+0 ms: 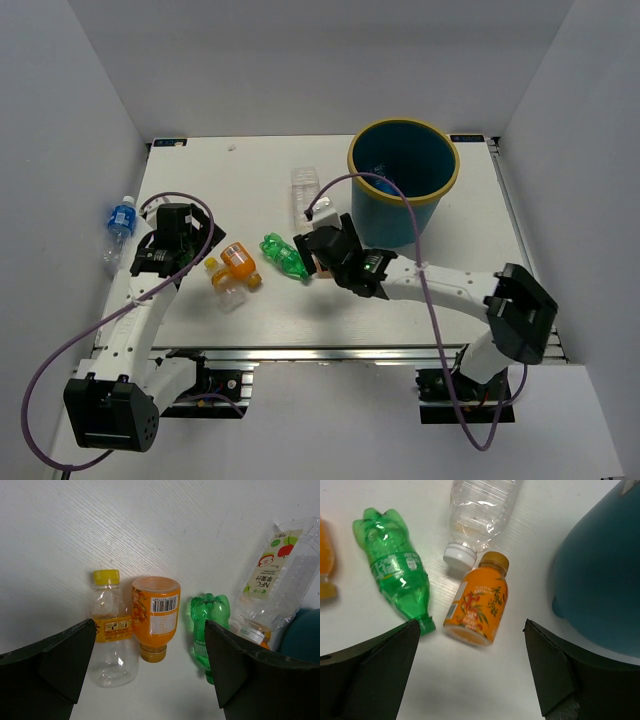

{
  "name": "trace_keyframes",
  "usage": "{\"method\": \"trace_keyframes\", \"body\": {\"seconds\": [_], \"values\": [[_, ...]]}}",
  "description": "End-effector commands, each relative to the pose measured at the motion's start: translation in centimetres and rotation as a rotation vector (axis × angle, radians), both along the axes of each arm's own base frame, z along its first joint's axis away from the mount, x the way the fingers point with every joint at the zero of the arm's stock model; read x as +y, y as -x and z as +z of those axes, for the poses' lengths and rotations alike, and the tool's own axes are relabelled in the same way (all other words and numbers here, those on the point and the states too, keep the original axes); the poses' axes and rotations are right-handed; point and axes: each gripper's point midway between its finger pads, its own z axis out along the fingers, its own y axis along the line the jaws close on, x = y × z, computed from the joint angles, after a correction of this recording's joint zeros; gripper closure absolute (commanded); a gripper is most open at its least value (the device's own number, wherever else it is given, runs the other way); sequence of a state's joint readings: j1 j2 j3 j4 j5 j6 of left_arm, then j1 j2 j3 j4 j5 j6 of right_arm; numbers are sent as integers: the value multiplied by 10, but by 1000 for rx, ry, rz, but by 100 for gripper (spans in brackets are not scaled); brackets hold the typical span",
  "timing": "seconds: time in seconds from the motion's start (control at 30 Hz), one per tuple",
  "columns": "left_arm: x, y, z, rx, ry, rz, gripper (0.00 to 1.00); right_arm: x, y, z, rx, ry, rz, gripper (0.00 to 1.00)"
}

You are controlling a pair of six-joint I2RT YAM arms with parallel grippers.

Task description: Put the plastic bottles in the bin

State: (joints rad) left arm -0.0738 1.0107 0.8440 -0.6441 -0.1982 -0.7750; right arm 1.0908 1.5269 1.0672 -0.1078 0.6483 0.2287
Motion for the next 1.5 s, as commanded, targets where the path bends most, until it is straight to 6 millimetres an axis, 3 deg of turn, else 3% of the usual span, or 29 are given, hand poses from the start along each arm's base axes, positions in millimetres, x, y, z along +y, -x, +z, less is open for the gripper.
{"method": "trace_keyframes", "body": {"seconds": [0.0,0.1,0.33,0.47,0.5,0.6,0.7,0.9,1.1,1.13,1.23,1.3,1.37,1.43,1.47], "values": [[1,3,3,-14,-2,0,2,21,-29,19,-75,-130,-121,11],[0,4,3,-15,2,-5,2,23,-38,-10,-47,-99,-166,11],[-4,9,-7,18,13,-29,2,7,-56,-79,85,-103,-238,12],[-1,13,-11,35,3,-16,2,11,-48,-90,128,-121,-197,20],[-1,14,-12,38,6,-14,2,11,-46,-91,135,-126,-186,29],[-2,18,-19,56,8,-15,2,16,-43,-77,118,-169,-140,51],[-1,21,-26,78,9,-10,2,13,-42,-60,97,-194,-136,66],[-1,28,-39,113,14,-3,2,7,-34,-19,58,-224,-79,76],[-6,29,-47,129,41,-15,2,25,-13,61,-59,-322,184,79],[-7,31,-50,138,45,-16,2,25,-12,86,-107,-340,216,80],[-7,35,-55,158,47,-12,2,22,-11,132,-195,-361,267,80],[-7,37,-57,165,46,-10,2,14,-18,175,-266,-412,265,81],[-6,38,-57,163,47,-7,2,-7,-38,208,-318,-448,199,82],[-4,39,-58,162,39,4,2,-31,-58,221,-333,-467,121,83],[-3,41,-59,165,36,11,2,-56,-79,225,-338,-479,33,83]]}}
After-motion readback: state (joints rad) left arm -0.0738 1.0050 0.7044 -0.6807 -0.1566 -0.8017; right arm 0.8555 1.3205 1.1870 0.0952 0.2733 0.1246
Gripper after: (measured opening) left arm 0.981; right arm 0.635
